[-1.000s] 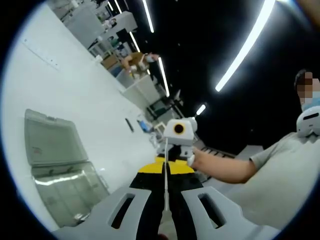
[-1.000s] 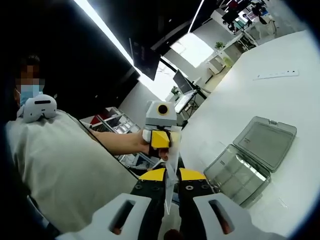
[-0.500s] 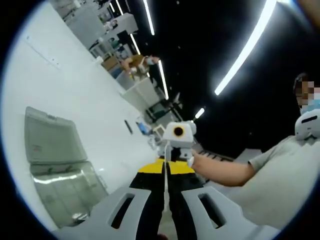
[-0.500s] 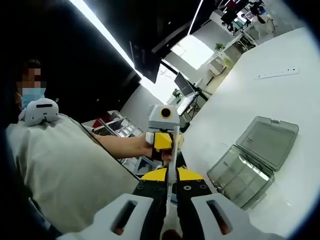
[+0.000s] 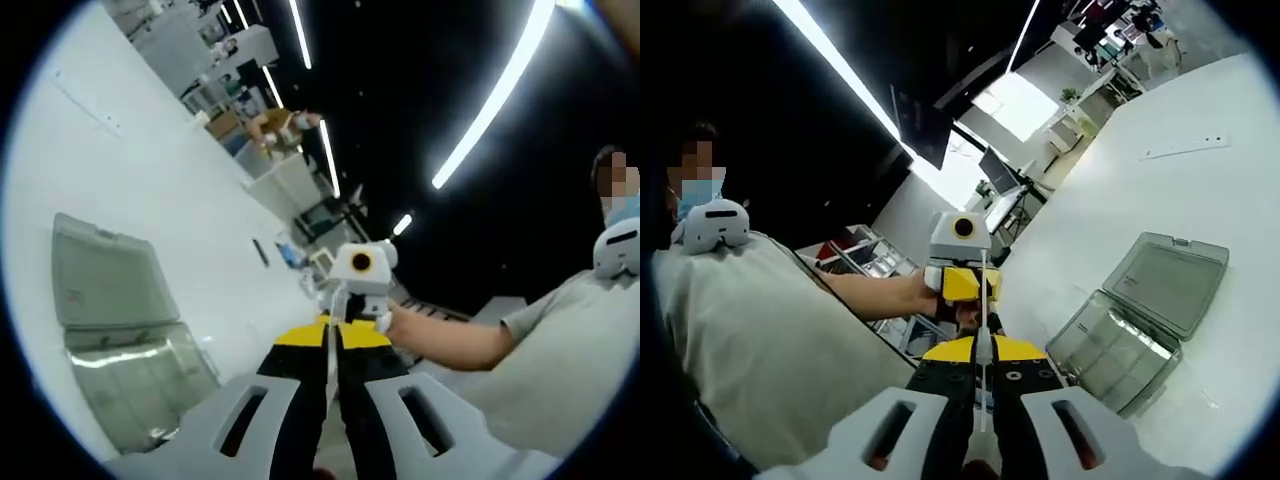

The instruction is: Insert the divider into the dual guide fixture by aligning both edges with the guide slots and pushing it downward to the bottom, including one-sided entry, uneven engagement, binding, and posture correction.

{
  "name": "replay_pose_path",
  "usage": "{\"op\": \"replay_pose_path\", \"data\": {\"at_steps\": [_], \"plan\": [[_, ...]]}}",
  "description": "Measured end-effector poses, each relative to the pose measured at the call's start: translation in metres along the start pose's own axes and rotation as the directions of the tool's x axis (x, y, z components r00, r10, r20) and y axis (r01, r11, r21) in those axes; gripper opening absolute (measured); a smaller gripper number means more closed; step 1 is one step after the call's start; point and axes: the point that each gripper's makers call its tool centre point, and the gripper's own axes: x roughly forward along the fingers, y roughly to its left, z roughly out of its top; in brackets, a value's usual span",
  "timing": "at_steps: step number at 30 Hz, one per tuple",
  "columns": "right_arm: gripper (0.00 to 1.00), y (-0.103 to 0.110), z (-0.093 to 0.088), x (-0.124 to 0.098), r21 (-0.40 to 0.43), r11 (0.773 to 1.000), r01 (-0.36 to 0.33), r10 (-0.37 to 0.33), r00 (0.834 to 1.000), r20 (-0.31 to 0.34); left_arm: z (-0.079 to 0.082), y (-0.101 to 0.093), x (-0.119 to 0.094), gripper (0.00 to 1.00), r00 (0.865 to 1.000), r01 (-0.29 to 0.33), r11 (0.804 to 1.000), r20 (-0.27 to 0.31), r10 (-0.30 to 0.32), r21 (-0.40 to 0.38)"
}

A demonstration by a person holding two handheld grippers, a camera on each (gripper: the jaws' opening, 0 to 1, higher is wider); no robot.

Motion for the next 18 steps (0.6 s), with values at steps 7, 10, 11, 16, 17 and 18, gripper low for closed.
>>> {"op": "replay_pose_path", "data": {"at_steps": [7, 10, 11, 16, 17, 18], "plan": [[0.00, -0.004, -0.001, 0.000, -0.011, 1.000, 0.026, -0.026, 1.000, -0.016, 0.000, 0.004, 0.000, 0.01, 1.000, -0.030, 0.999, 0.002, 0.030, 0.035], [0.00, -0.007, -0.001, 0.000, -0.011, 0.999, 0.040, -0.040, 0.999, -0.018, 0.003, 0.004, -0.002, 0.08, 0.999, -0.039, 0.998, 0.017, 0.039, 0.055], [0.00, -0.007, -0.002, 0.000, -0.011, 0.999, 0.045, -0.045, 0.999, -0.021, 0.004, 0.005, -0.003, 0.08, 0.999, -0.043, 0.997, 0.017, 0.042, 0.061], [0.00, -0.017, -0.001, -0.003, -0.002, 0.995, 0.096, -0.096, 0.995, -0.023, 0.006, 0.013, -0.006, 0.10, 0.997, -0.082, 0.992, 0.014, 0.081, 0.096], [0.00, -0.018, -0.001, -0.003, -0.003, 0.995, 0.103, -0.103, 0.994, -0.022, 0.007, 0.014, -0.008, 0.10, 0.996, -0.094, 0.988, 0.018, 0.093, 0.120], [0.00, -0.019, -0.001, -0.004, -0.001, 0.994, 0.109, -0.109, 0.994, -0.023, 0.007, 0.015, -0.008, 0.11, 0.995, -0.101, 0.987, 0.019, 0.099, 0.126]]}}
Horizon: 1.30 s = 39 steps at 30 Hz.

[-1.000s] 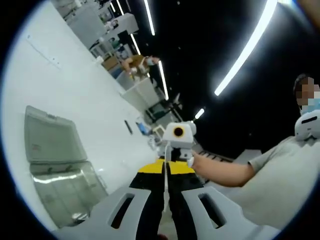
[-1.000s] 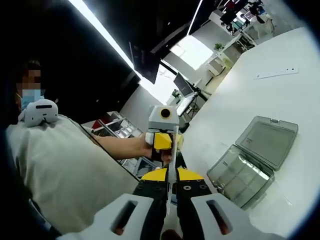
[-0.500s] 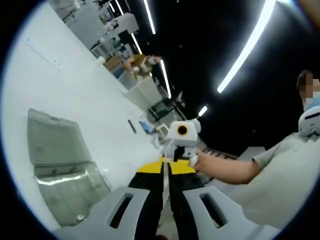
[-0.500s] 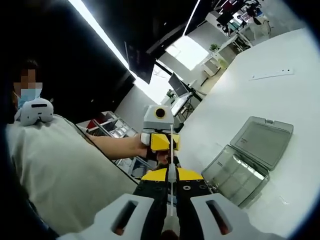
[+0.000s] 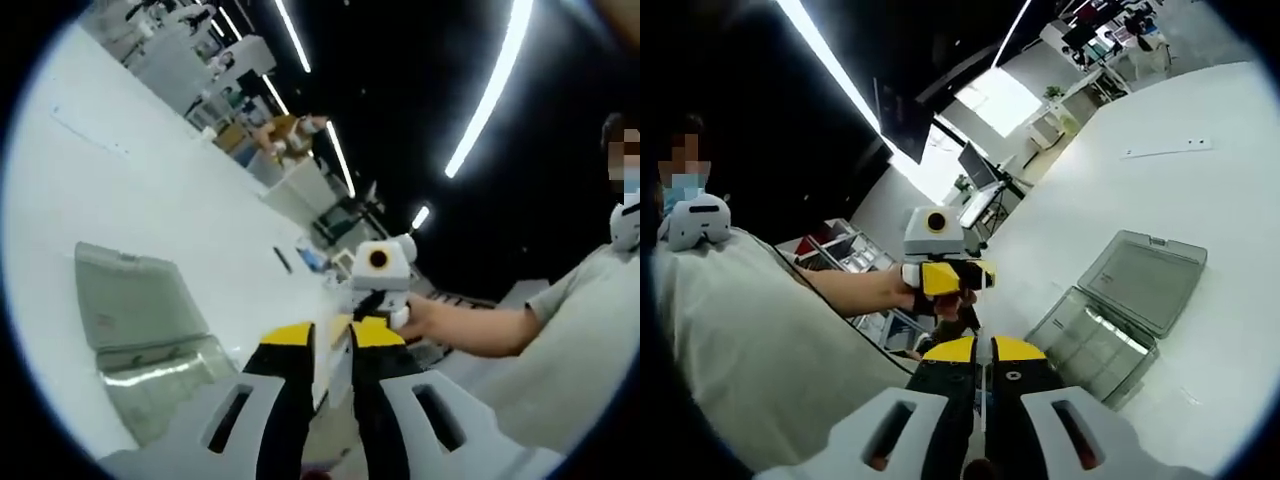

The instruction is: Insert the divider into the dual guide fixture by aligning both edges with the guide slots and pushing it downward to the bottom, including one-sided entry, uneven engagement, binding, and posture correction.

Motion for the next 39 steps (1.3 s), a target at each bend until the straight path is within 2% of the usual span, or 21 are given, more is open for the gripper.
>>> {"op": "replay_pose_path", "data": {"at_steps": [4, 7, 13, 17, 19, 21, 22, 23, 24, 29, 33, 35, 39], "plan": [[0.00, -0.006, -0.001, -0.001, 0.003, 1.000, 0.030, -0.030, 0.999, -0.011, -0.001, 0.005, -0.001, 0.13, 0.999, -0.032, 0.998, -0.012, 0.032, 0.046], [0.00, -0.015, -0.001, -0.001, 0.003, 0.997, 0.083, -0.083, 0.996, -0.015, -0.010, 0.011, -0.003, 0.16, 0.994, -0.065, 0.988, -0.078, 0.076, 0.137], [0.00, -0.025, 0.001, 0.002, 0.031, 0.986, 0.161, -0.160, 0.987, -0.026, -0.009, 0.009, -0.003, 0.16, 0.993, -0.080, 0.979, -0.074, 0.096, 0.189], [0.00, -0.027, 0.000, 0.006, 0.041, 0.980, 0.195, -0.193, 0.980, -0.046, -0.015, 0.012, -0.005, 0.17, 0.985, -0.103, 0.959, -0.107, 0.135, 0.265], [0.00, -0.026, -0.001, 0.008, 0.042, 0.979, 0.199, -0.196, 0.979, -0.056, -0.017, 0.015, -0.007, 0.18, 0.979, -0.118, 0.939, -0.119, 0.164, 0.322], [0.00, -0.027, -0.003, 0.010, 0.041, 0.973, 0.226, -0.223, 0.972, -0.071, -0.018, 0.015, -0.008, 0.21, 0.975, -0.131, 0.931, -0.124, 0.182, 0.340], [0.00, -0.027, -0.005, 0.012, 0.038, 0.972, 0.234, -0.230, 0.969, -0.087, -0.017, 0.017, -0.008, 0.24, 0.973, -0.142, 0.923, -0.119, 0.196, 0.357], [0.00, -0.028, -0.007, 0.012, 0.045, 0.969, 0.244, -0.239, 0.966, -0.098, -0.017, 0.018, -0.009, 0.26, 0.972, -0.143, 0.908, -0.118, 0.205, 0.394], [0.00, -0.029, -0.008, 0.013, 0.054, 0.966, 0.253, -0.246, 0.963, -0.110, -0.018, 0.017, -0.010, 0.26, 0.970, -0.144, 0.902, -0.124, 0.211, 0.406], [0.00, -0.034, -0.009, 0.015, 0.049, 0.946, 0.319, -0.310, 0.940, -0.141, -0.020, 0.016, -0.013, 0.26, 0.968, -0.148, 0.896, -0.126, 0.219, 0.419], [0.00, -0.038, -0.008, 0.017, 0.058, 0.931, 0.359, -0.347, 0.925, -0.155, -0.022, 0.021, -0.017, 0.26, 0.957, -0.168, 0.873, -0.135, 0.255, 0.459], [0.00, -0.043, -0.011, 0.016, 0.061, 0.914, 0.400, -0.385, 0.907, -0.172, -0.022, 0.022, -0.020, 0.25, 0.955, -0.173, 0.868, -0.135, 0.263, 0.466], [0.00, -0.047, -0.013, 0.018, 0.067, 0.897, 0.437, -0.419, 0.888, -0.189, -0.024, 0.026, -0.025, 0.25, 0.947, -0.190, 0.853, -0.139, 0.290, 0.487]]}}
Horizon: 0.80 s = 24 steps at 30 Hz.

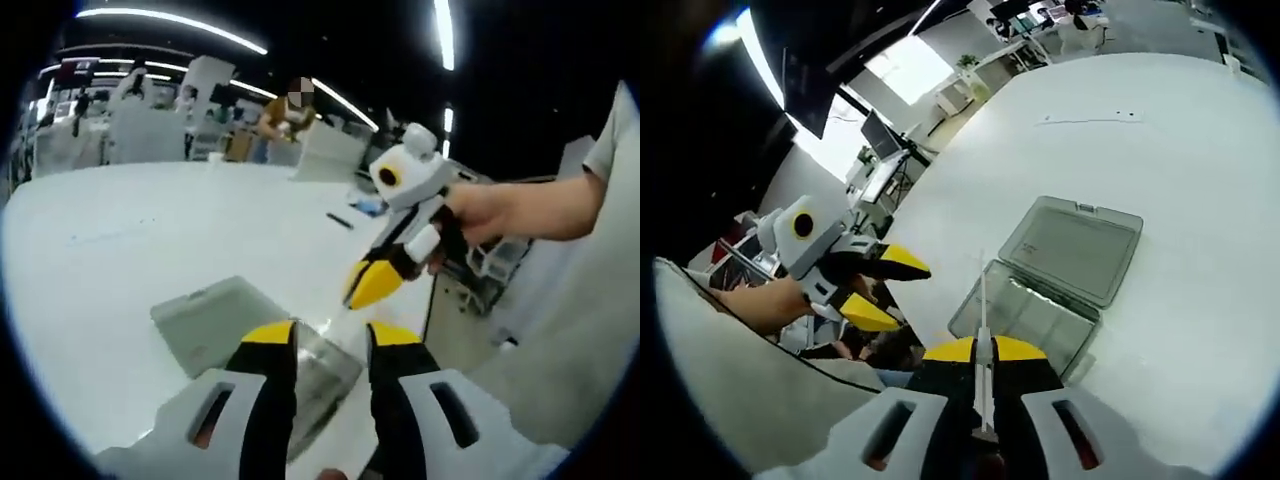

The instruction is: Insert the divider into the dual guide fixture by aligning both edges with the guide slots and pushing it downward to the bottom, including one-sided entry, uneven engagement, binding, and posture correction.

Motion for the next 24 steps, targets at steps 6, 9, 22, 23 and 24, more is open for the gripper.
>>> {"op": "replay_pose_path", "data": {"at_steps": [6, 9, 22, 23, 24], "plan": [[0.00, -0.005, -0.001, 0.002, 0.020, 0.998, 0.064, -0.064, 0.998, -0.011, -0.005, 0.005, -0.006, 0.24, 1.000, -0.020, 1.000, -0.011, 0.020, 0.011], [0.00, -0.007, 0.000, 0.004, 0.024, 0.995, 0.099, -0.099, 0.995, -0.013, -0.006, 0.007, -0.008, 0.24, 1.000, -0.025, 1.000, -0.011, 0.025, 0.007], [0.00, -0.014, -0.008, 0.009, 0.066, 0.972, 0.228, -0.221, 0.971, -0.091, -0.010, 0.016, -0.017, 0.22, 0.999, -0.042, 0.999, -0.010, 0.042, 0.001], [0.00, -0.015, -0.006, 0.010, 0.046, 0.973, 0.228, -0.224, 0.971, -0.080, -0.010, 0.016, -0.018, 0.22, 0.999, -0.042, 0.999, -0.010, 0.042, 0.000], [0.00, -0.015, -0.006, 0.011, 0.051, 0.971, 0.232, -0.228, 0.970, -0.081, -0.010, 0.017, -0.018, 0.22, 0.999, -0.044, 0.999, -0.009, 0.044, -0.002]]}}
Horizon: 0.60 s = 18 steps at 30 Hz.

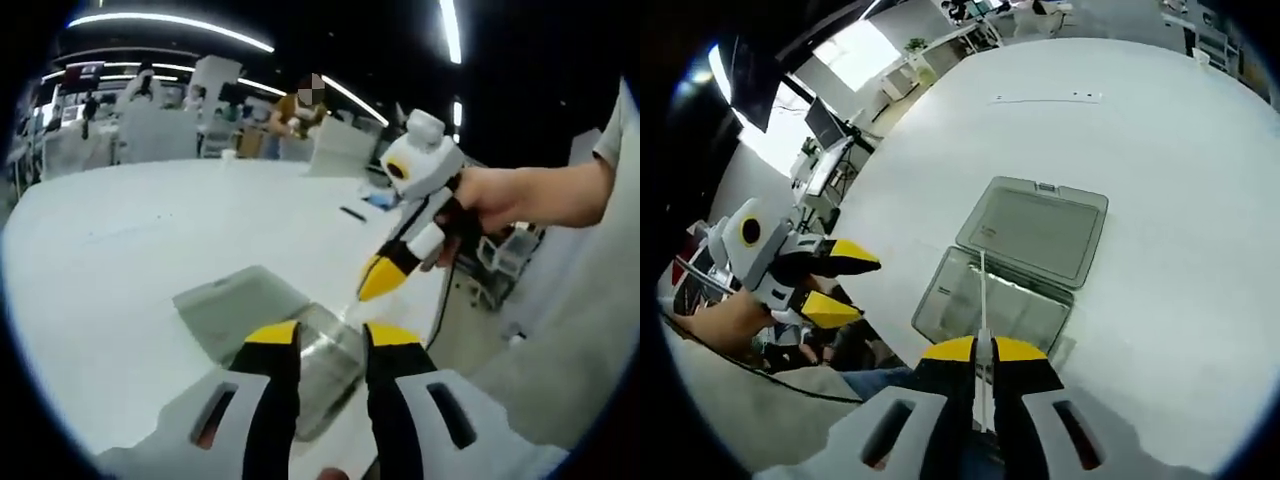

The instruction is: Insert the divider into the dual guide fixture by aligning both edges with the guide slots and pushing it downward to the bottom, including one-sided entry, uneven engagement, binding, and posture correction.

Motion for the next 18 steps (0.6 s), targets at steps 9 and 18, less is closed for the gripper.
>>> {"op": "replay_pose_path", "data": {"at_steps": [9, 18], "plan": [[0.00, 0.000, -0.001, 0.007, 0.076, 0.996, 0.045, -0.043, 0.999, -0.020, -0.001, 0.005, -0.002, 0.20, 1.000, -0.001, 1.000, -0.001, 0.001, -0.009], [0.00, -0.003, -0.008, 0.013, 0.098, 0.990, 0.106, -0.099, 0.992, -0.071, -0.003, 0.009, -0.002, 0.19, 1.000, -0.010, 1.000, -0.006, 0.010, -0.002]]}}
